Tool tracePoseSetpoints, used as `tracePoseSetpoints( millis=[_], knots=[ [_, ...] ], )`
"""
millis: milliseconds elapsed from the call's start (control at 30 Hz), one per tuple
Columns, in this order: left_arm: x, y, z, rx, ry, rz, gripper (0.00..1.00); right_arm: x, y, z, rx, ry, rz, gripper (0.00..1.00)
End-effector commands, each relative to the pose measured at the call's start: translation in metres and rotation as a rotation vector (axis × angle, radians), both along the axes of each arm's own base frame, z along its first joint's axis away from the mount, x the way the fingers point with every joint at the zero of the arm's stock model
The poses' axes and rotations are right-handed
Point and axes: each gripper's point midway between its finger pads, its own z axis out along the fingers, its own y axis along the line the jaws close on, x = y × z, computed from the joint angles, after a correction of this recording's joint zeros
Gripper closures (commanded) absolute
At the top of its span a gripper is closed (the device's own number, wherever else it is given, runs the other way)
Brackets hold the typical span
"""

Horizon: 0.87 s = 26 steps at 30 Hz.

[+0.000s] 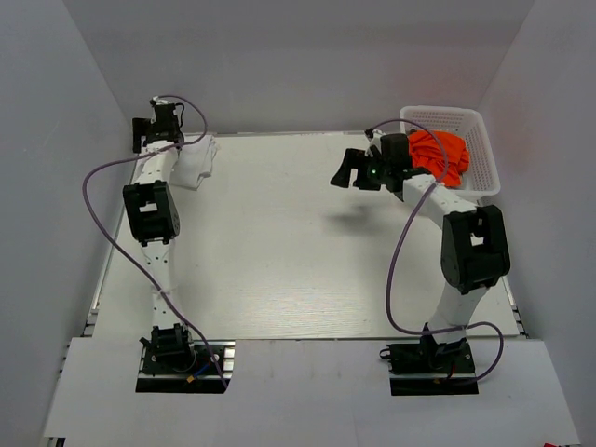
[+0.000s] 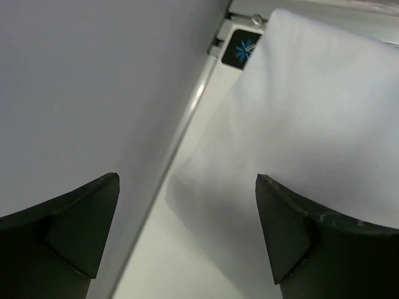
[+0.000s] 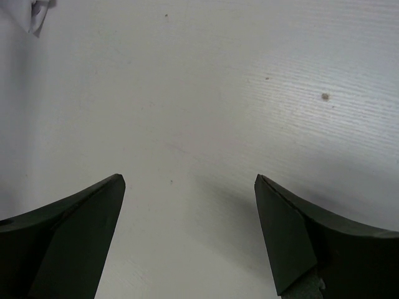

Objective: Fold and stack the t-shirts

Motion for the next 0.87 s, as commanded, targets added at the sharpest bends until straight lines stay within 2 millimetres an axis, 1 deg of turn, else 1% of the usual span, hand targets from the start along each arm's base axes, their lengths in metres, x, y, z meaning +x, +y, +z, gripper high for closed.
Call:
tracePoseSetpoints(
  millis=[0, 33, 67, 100, 133, 167, 200, 233, 267, 300, 333, 367, 400, 433, 467, 500, 533, 600, 633, 667, 700, 733, 767, 800, 833],
  knots=[
    [-0.03, -0.024, 0.102, -0.224, -0.21, 0.042, 0.0, -0.01, 0.0, 0.032, 0.049, -0.081, 0.012, 0.1],
    [-0.045, -0.041, 0.134, -0.291, -0.259, 0.011, 0.0, -0.013, -0.001, 0.043, 0.053, -0.105, 0.004, 0.1],
    [-0.058, -0.058, 0.113, -0.354, -0.214, -0.011, 0.0, -0.015, -0.002, 0.04, 0.049, -0.098, -0.002, 0.1],
    [-0.064, -0.077, 0.111, -0.422, -0.219, -0.064, 0.0, -0.022, -0.007, 0.028, 0.035, -0.071, -0.026, 0.1],
    [-0.073, -0.095, 0.115, -0.472, -0.253, -0.079, 0.0, -0.025, -0.012, 0.036, 0.03, -0.088, -0.049, 0.1],
    [-0.097, -0.109, 0.12, -0.521, -0.284, -0.1, 0.0, -0.028, -0.016, 0.034, 0.021, -0.085, -0.064, 0.1],
    [-0.107, -0.127, 0.119, -0.611, -0.301, -0.149, 0.0, -0.039, -0.024, 0.022, 0.005, -0.056, -0.092, 0.1],
    [-0.131, -0.158, 0.116, -0.726, -0.328, -0.209, 0.0, -0.044, -0.027, 0.026, 0.0, -0.069, -0.102, 0.1],
    [-0.139, -0.175, 0.086, -0.788, -0.271, -0.233, 0.0, -0.054, -0.03, 0.017, -0.008, -0.045, -0.102, 0.1],
    [-0.158, -0.193, 0.111, -0.83, -0.328, -0.306, 0.0, -0.057, -0.035, 0.023, -0.015, -0.061, -0.127, 0.1],
    [-0.185, -0.211, 0.073, -0.895, -0.259, -0.315, 0.0, -0.069, -0.042, 0.007, -0.04, -0.022, -0.14, 0.1],
    [-0.2, -0.242, 0.072, -0.954, -0.239, -0.404, 0.0, -0.074, -0.045, 0.022, -0.031, -0.058, -0.149, 0.1],
    [-0.212, -0.253, 0.073, -0.98, -0.252, -0.428, 0.0, -0.078, -0.046, 0.021, -0.035, -0.06, -0.154, 0.1],
    [-0.229, -0.264, 0.084, -1.003, -0.275, -0.461, 0.0, -0.081, -0.049, 0.022, -0.039, -0.063, -0.16, 0.1],
    [-0.251, -0.278, 0.062, -1.042, -0.22, -0.459, 0.0, -0.094, -0.052, 0.017, -0.04, -0.06, -0.16, 0.1],
    [-0.259, -0.283, 0.062, -1.054, -0.228, -0.47, 0.0, -0.097, -0.053, 0.018, -0.027, -0.058, -0.174, 0.1],
    [-0.275, -0.288, 0.061, -1.057, -0.222, -0.49, 0.0, -0.106, -0.055, 0.018, -0.009, -0.073, -0.173, 0.1],
    [-0.285, -0.287, 0.066, -1.044, -0.233, -0.492, 0.0, -0.109, -0.053, 0.018, 0.019, -0.103, -0.18, 0.1],
    [-0.287, -0.283, 0.067, -1.031, -0.247, -0.481, 0.0, -0.112, -0.054, 0.023, 0.028, -0.127, -0.182, 0.1],
    [-0.29, -0.28, 0.072, -1.007, -0.268, -0.471, 0.0, -0.115, -0.057, 0.023, 0.034, -0.135, -0.199, 0.1],
    [-0.29, -0.28, 0.072, -1.007, -0.268, -0.471, 0.0, -0.116, -0.059, 0.027, 0.044, -0.175, -0.204, 0.1],
    [-0.291, -0.281, 0.067, -0.999, -0.26, -0.463, 0.0, -0.119, -0.057, 0.028, 0.052, -0.186, -0.186, 0.1],
    [-0.291, -0.281, 0.067, -0.999, -0.26, -0.463, 0.0, -0.125, -0.057, 0.02, 0.053, -0.178, -0.178, 0.1],
    [-0.291, -0.281, 0.067, -0.999, -0.26, -0.463, 0.0, -0.126, -0.057, 0.029, 0.063, -0.215, -0.174, 0.1],
    [-0.29, -0.275, 0.069, -0.977, -0.272, -0.438, 0.0, -0.126, -0.059, 0.029, 0.056, -0.215, -0.186, 0.1]
  ],
)
